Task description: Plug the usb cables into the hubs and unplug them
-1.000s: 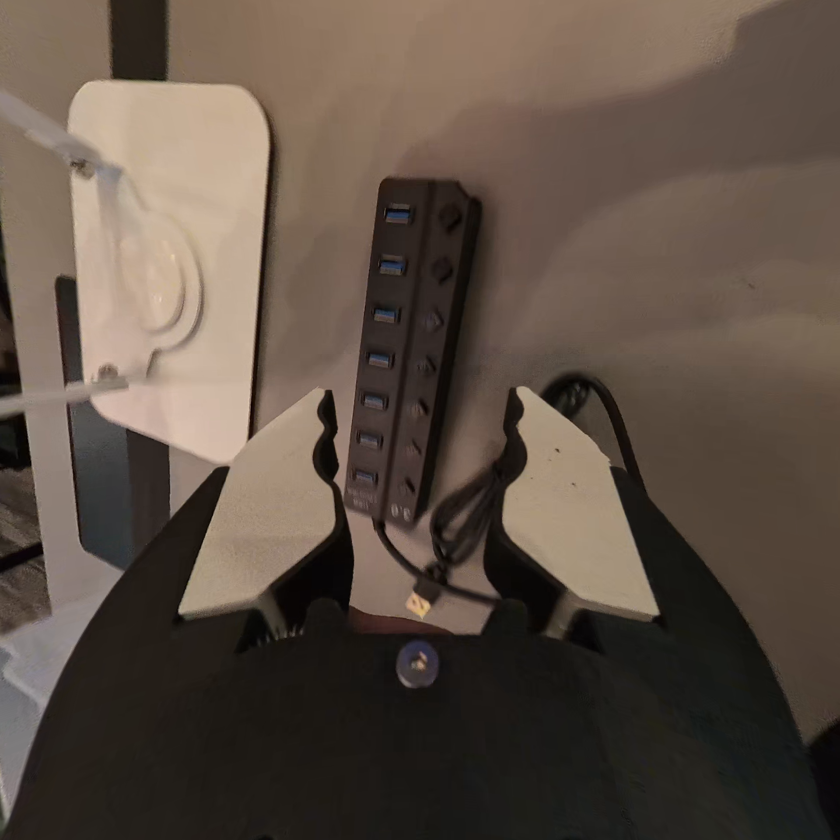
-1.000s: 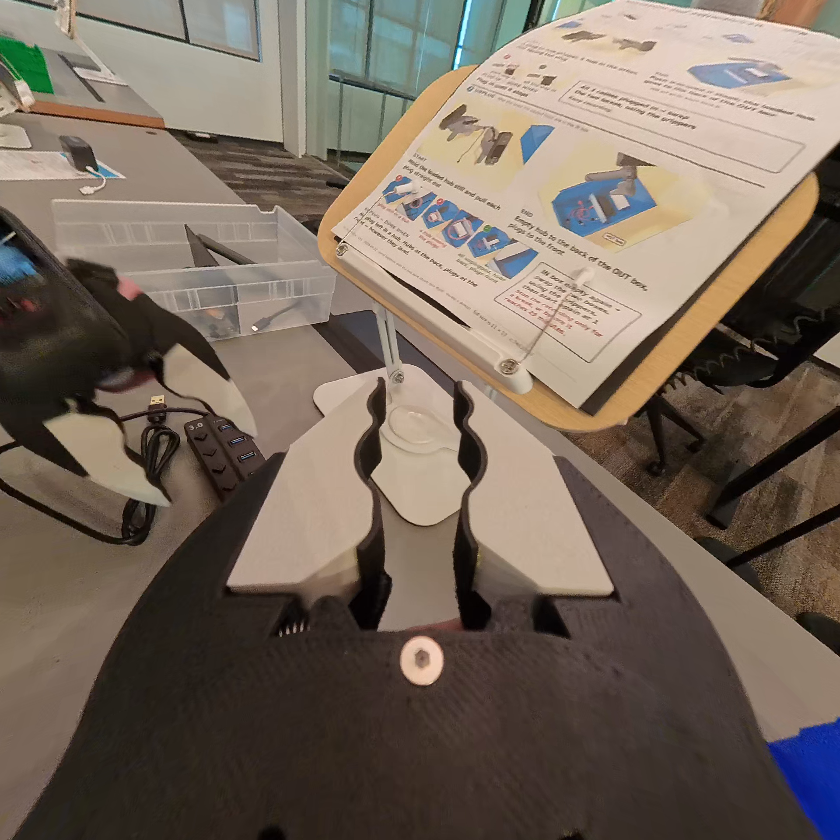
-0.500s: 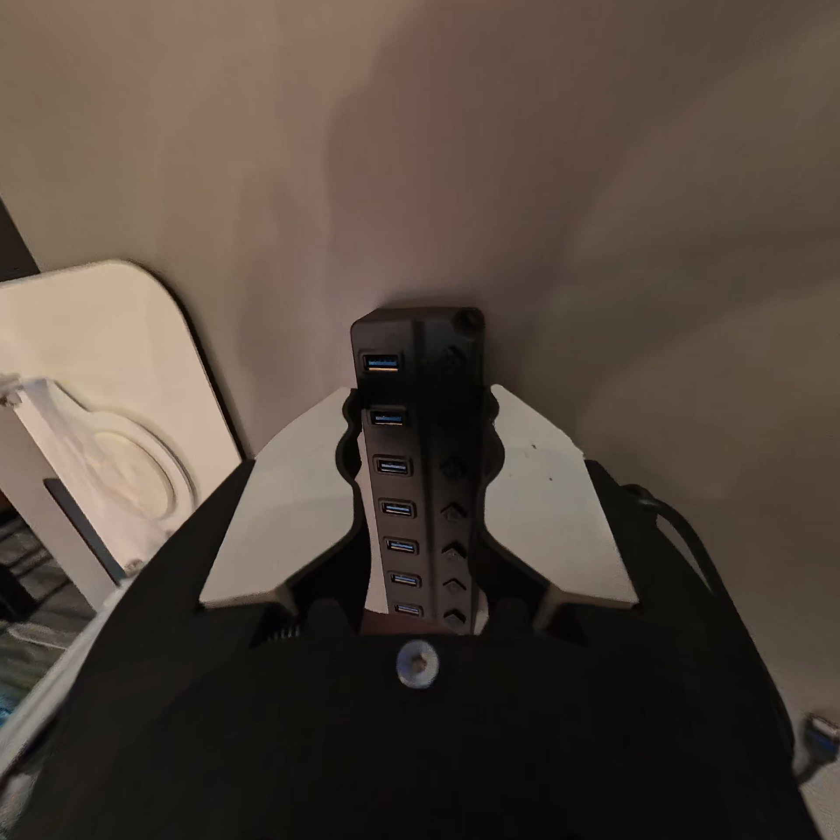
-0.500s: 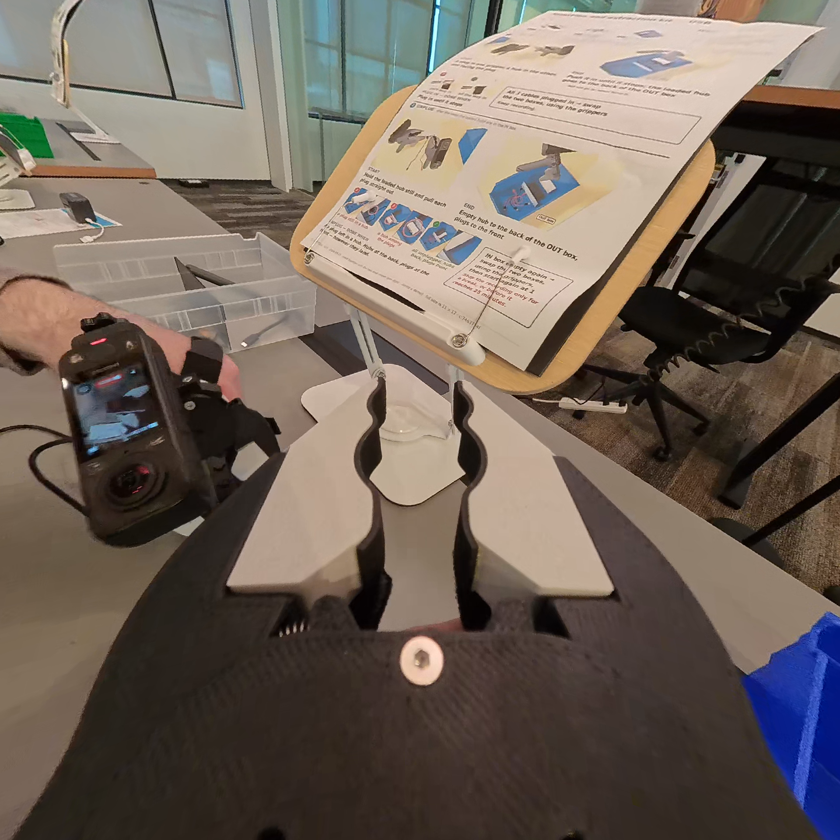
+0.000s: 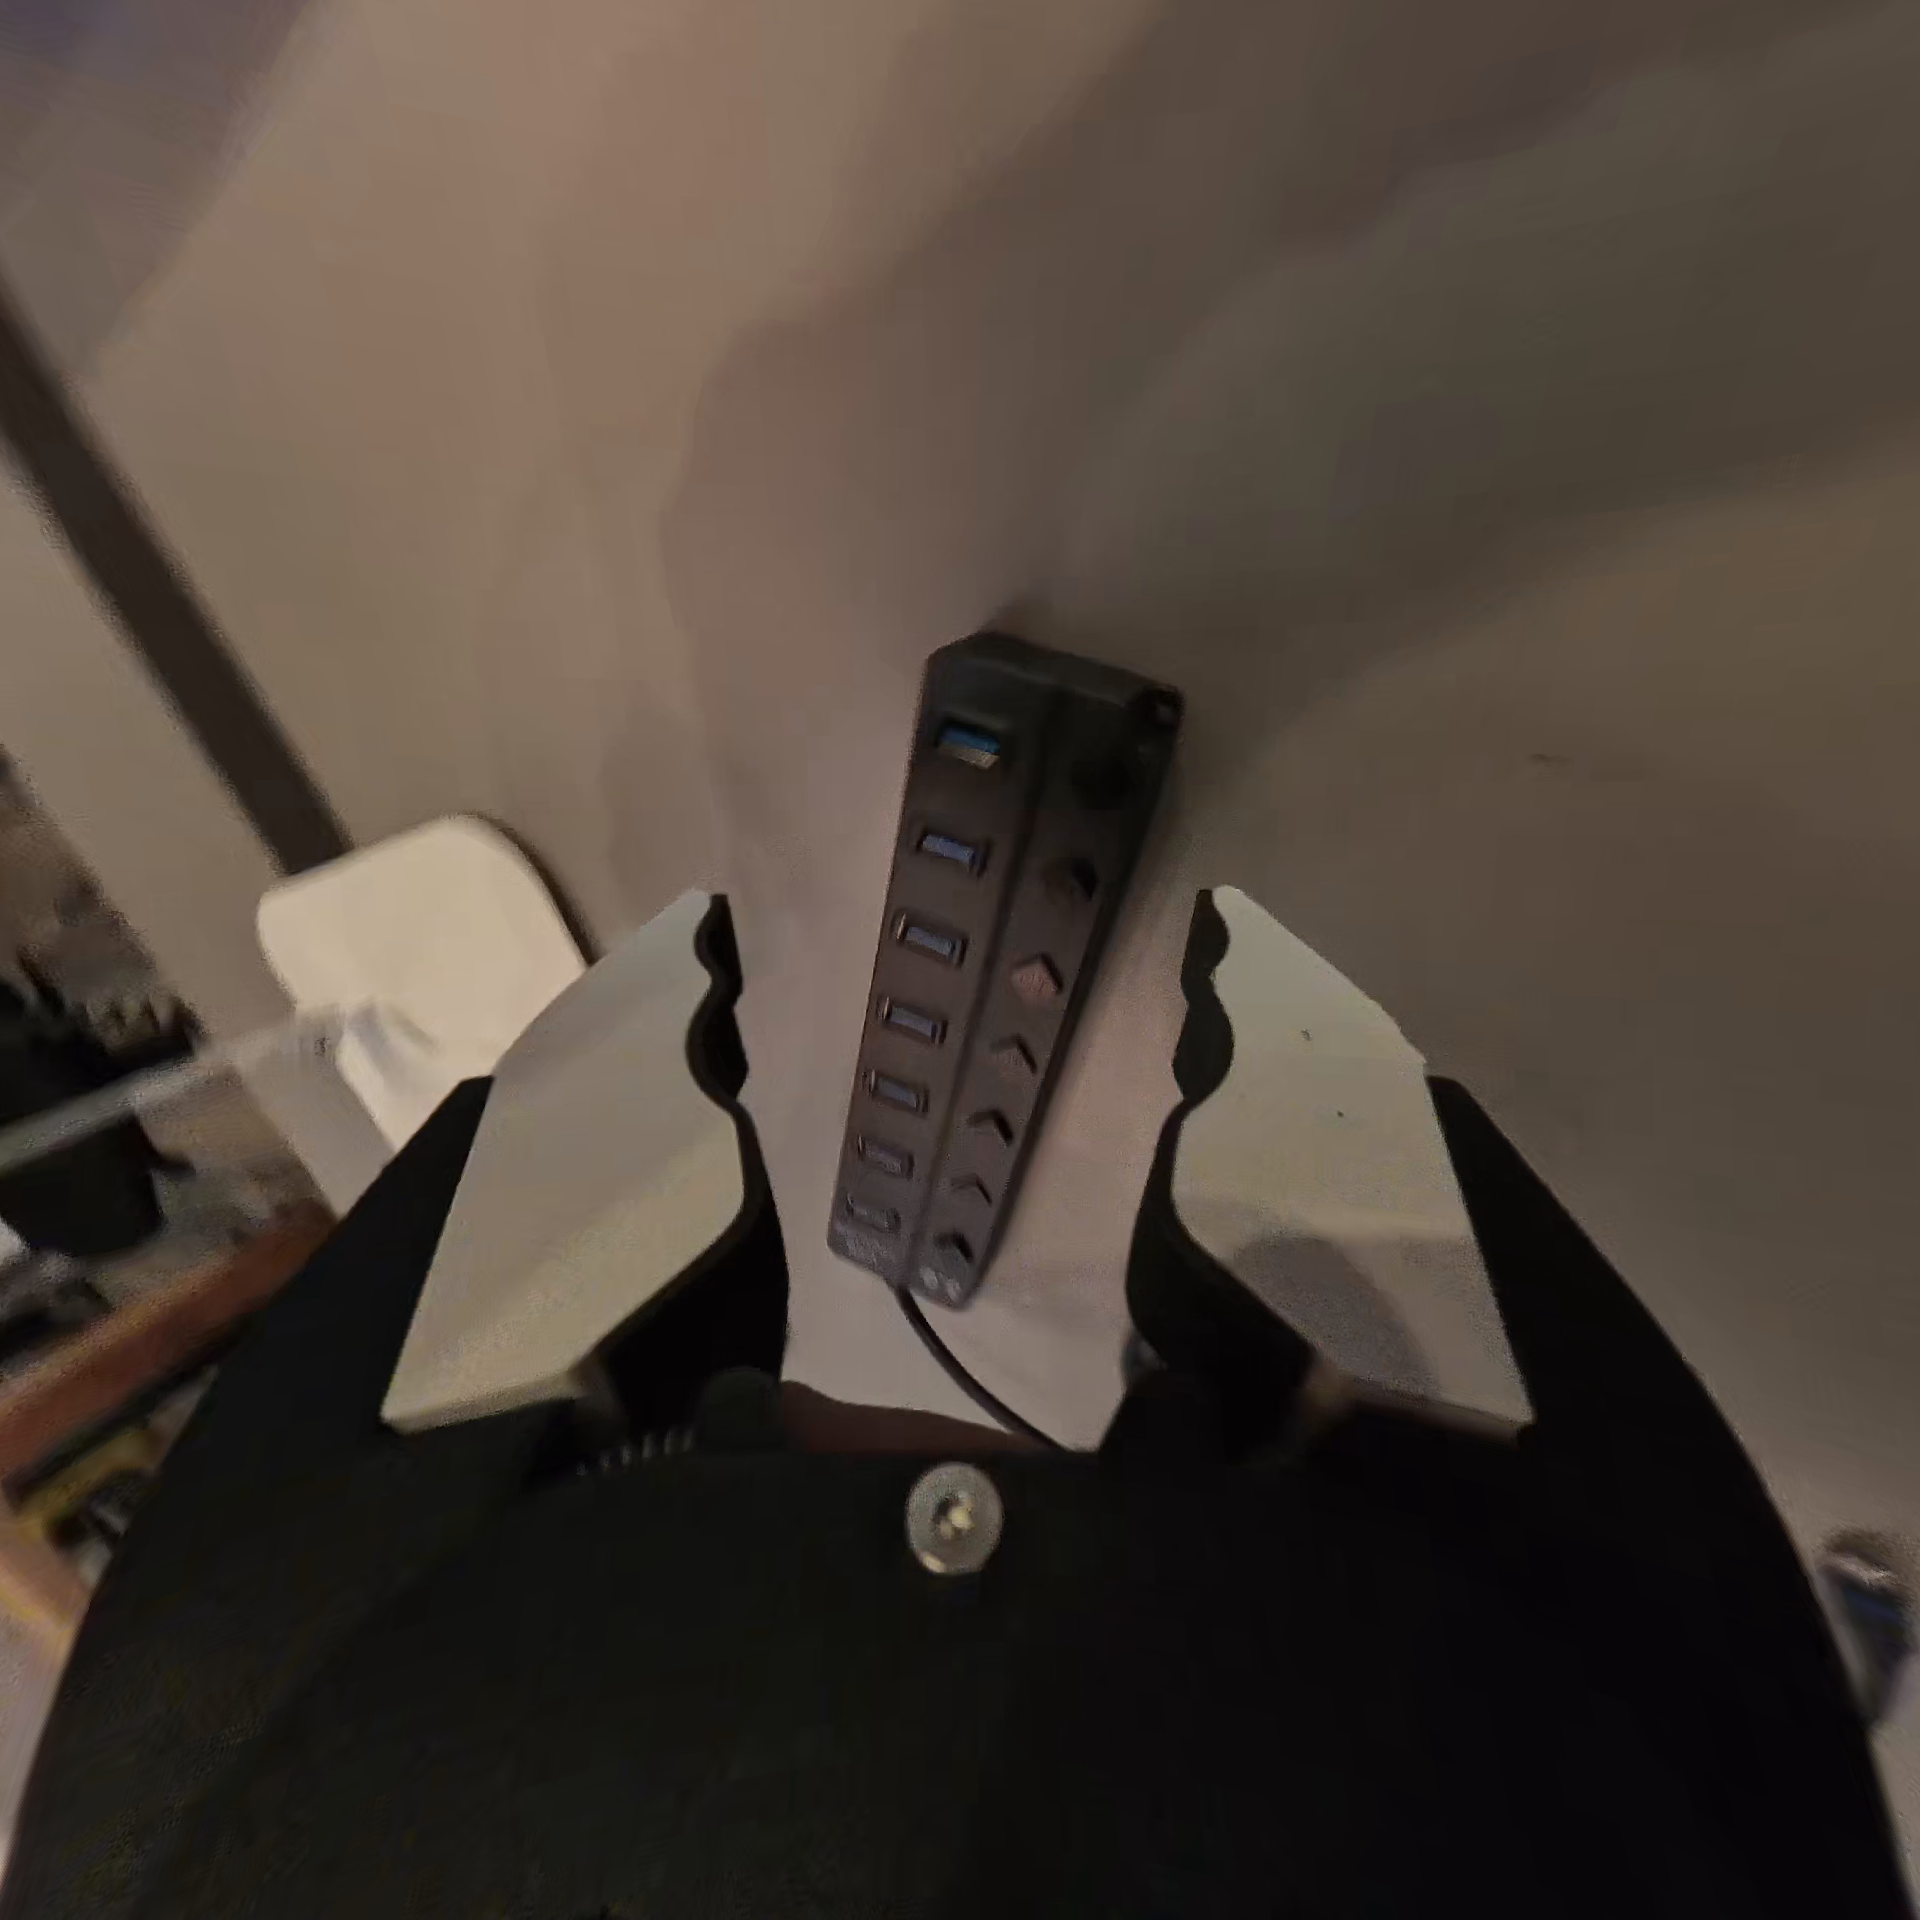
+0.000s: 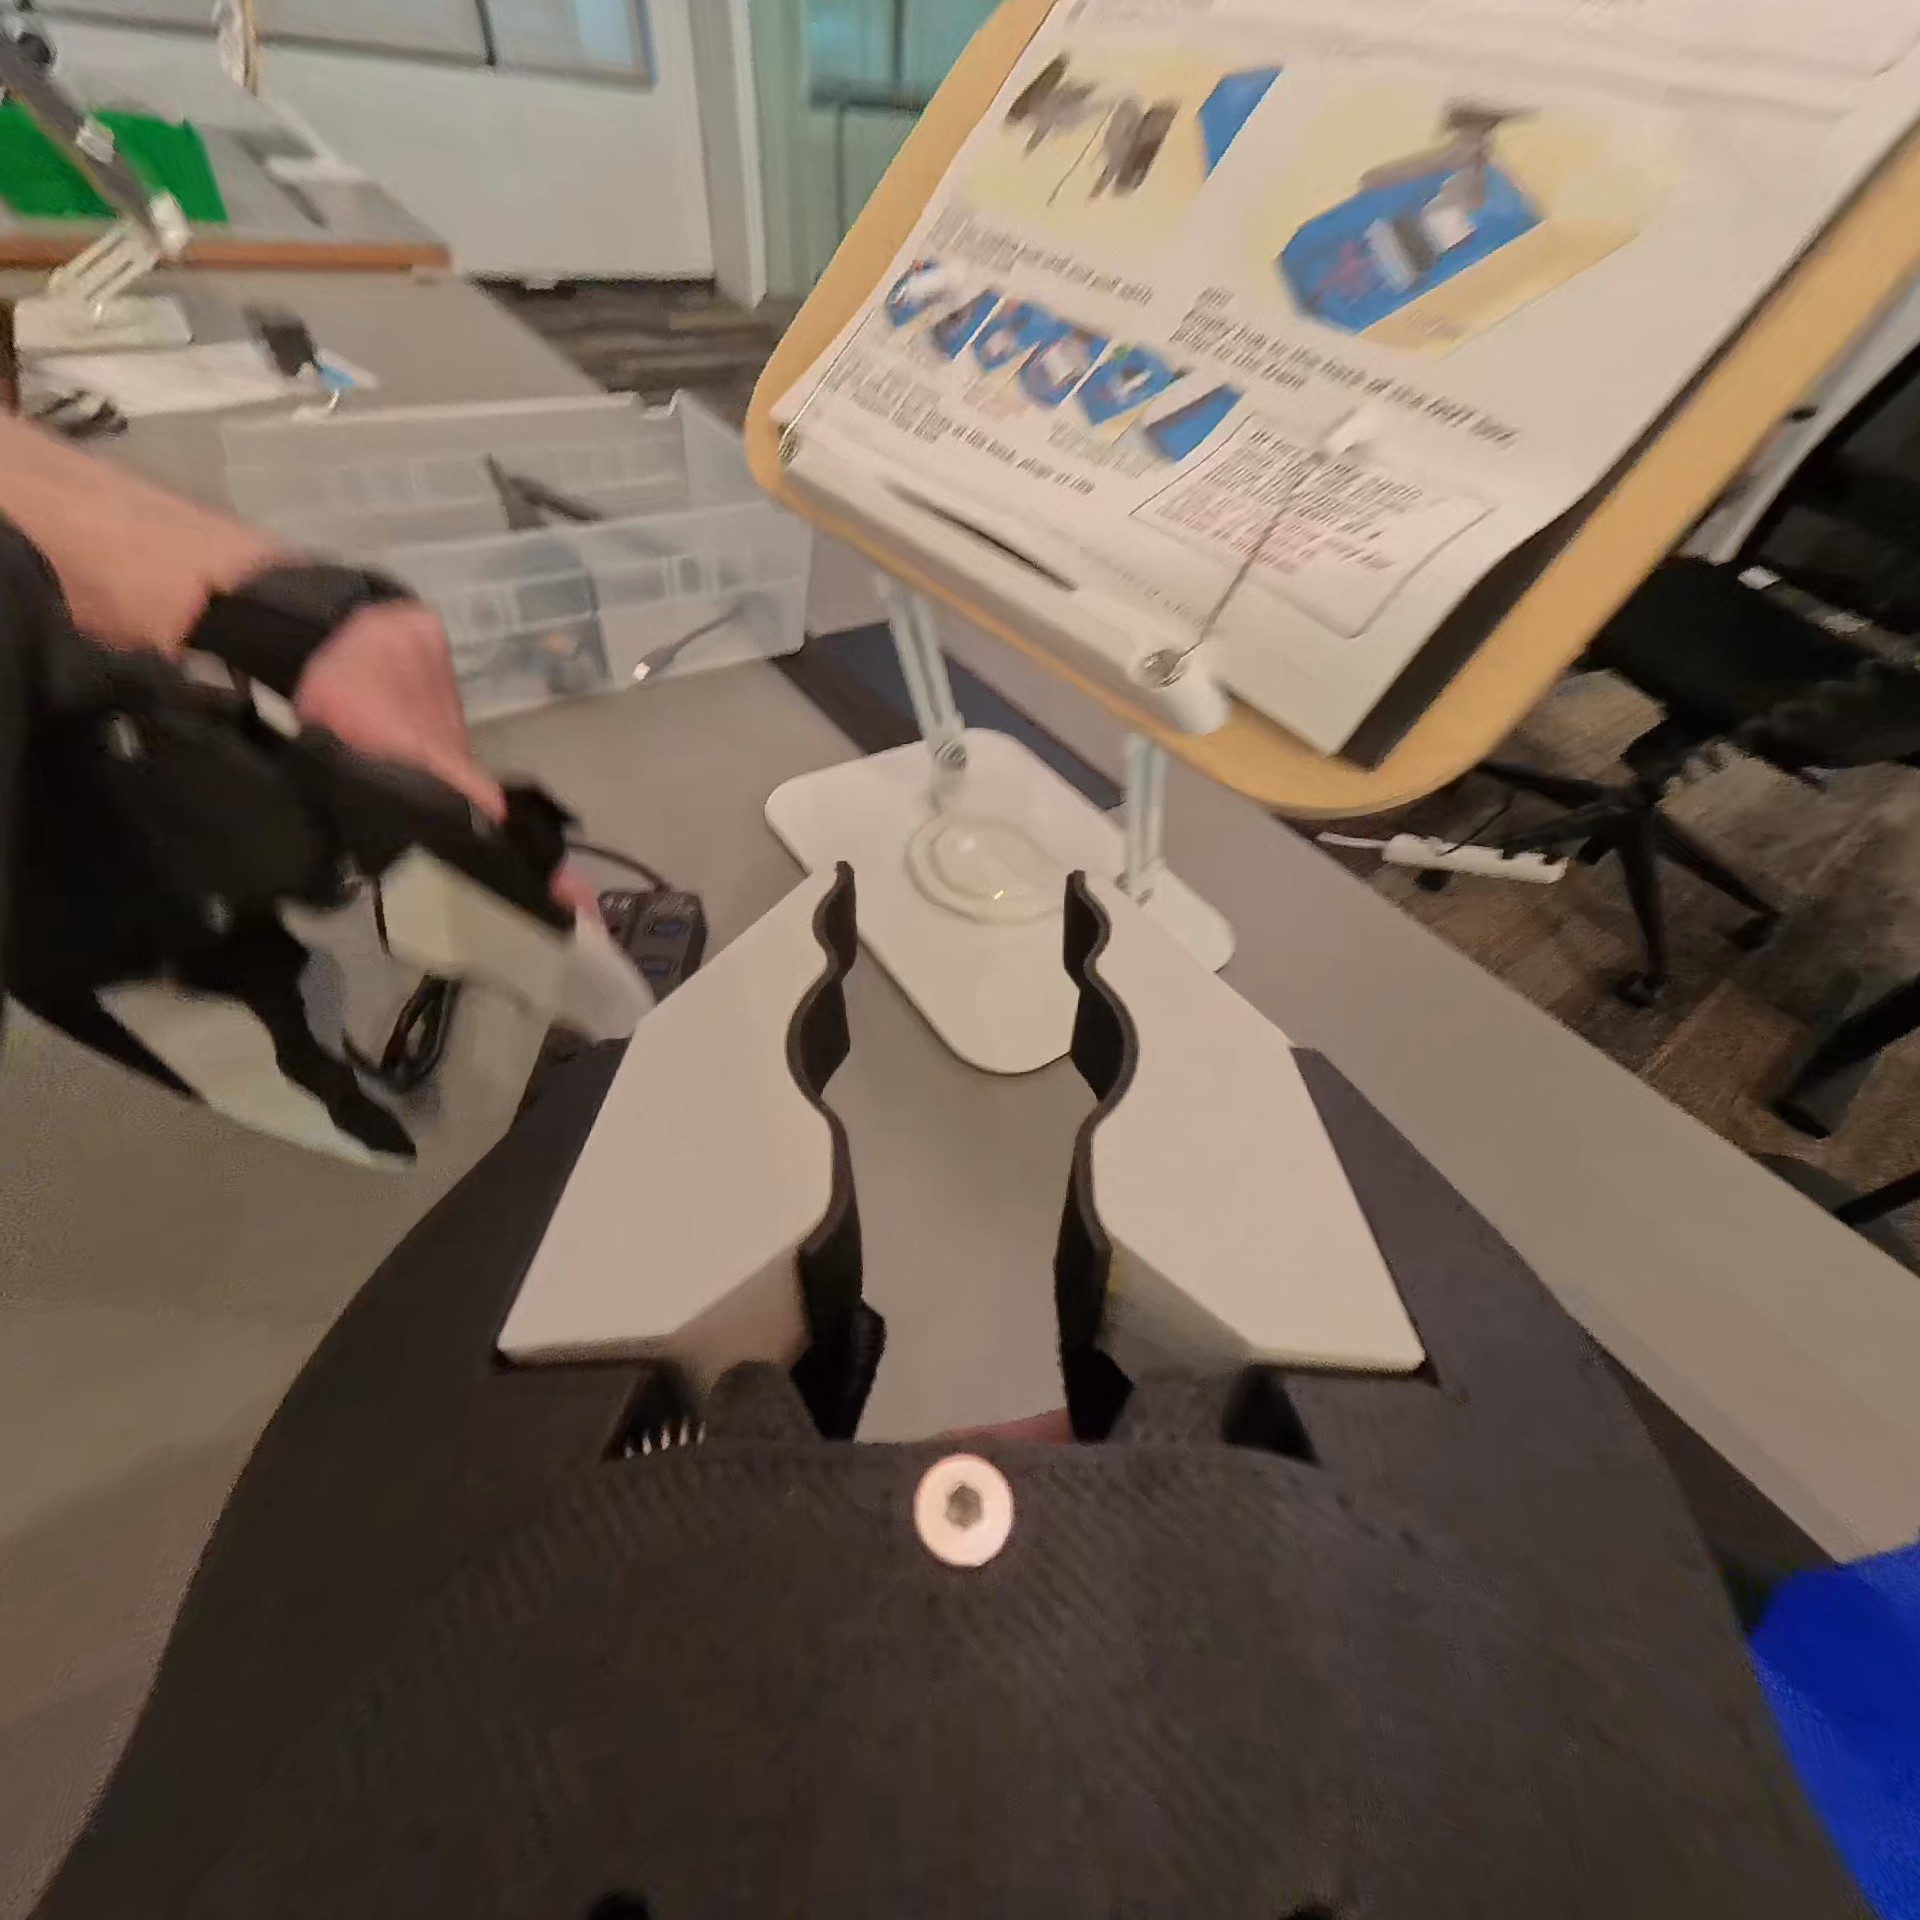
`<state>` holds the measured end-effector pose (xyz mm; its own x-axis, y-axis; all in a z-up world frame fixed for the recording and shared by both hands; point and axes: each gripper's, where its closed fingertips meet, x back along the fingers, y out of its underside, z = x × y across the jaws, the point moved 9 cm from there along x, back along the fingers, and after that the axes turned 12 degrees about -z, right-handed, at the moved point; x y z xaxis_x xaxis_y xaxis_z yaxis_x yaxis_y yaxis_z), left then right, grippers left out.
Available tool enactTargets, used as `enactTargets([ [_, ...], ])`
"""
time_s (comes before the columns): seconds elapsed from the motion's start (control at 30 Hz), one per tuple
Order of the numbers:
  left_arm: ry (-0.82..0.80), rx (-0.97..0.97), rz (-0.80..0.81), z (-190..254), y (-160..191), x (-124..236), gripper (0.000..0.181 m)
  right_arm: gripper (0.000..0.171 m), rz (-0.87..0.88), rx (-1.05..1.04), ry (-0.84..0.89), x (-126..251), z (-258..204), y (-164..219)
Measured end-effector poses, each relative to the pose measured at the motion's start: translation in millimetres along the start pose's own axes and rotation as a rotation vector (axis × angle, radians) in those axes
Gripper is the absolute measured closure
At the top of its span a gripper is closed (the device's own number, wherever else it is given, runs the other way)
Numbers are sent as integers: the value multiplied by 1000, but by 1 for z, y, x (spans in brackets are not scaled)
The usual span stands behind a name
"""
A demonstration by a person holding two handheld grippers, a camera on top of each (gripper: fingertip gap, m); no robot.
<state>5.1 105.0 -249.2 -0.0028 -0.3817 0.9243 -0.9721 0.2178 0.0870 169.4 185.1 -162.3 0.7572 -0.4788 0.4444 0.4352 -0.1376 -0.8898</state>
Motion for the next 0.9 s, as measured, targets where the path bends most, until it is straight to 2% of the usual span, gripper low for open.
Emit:
enactTargets([
  [0.07,-9,180,18,5,20,20,91,127,-78,29,-52,-12,-7,5],
  [0.23,-71,632,81,32,88,58,97,107,-342,141,-218,-56,-44,12],
  [0.37,-95,856,126,64,137,73,104,93,-584,270,-292,-104,-91,13],
  [0.5,-123,939,124,88,156,76,105,98,-777,332,-238,-150,-122,21],
  [0.57,-127,958,145,95,158,76,105,99,-854,352,-197,-163,-128,29],
  [0.6,-122,964,154,97,159,76,106,106,-873,347,-193,-167,-129,32],
  [0.63,-122,970,164,98,159,75,107,114,-878,321,-197,-170,-130,34],
  [0.7,-106,961,191,98,157,74,107,118,-869,252,-215,-175,-128,37],
  [0.9,-61,1030,298,86,158,68,107,120,-765,130,-269,-180,-120,41],
])
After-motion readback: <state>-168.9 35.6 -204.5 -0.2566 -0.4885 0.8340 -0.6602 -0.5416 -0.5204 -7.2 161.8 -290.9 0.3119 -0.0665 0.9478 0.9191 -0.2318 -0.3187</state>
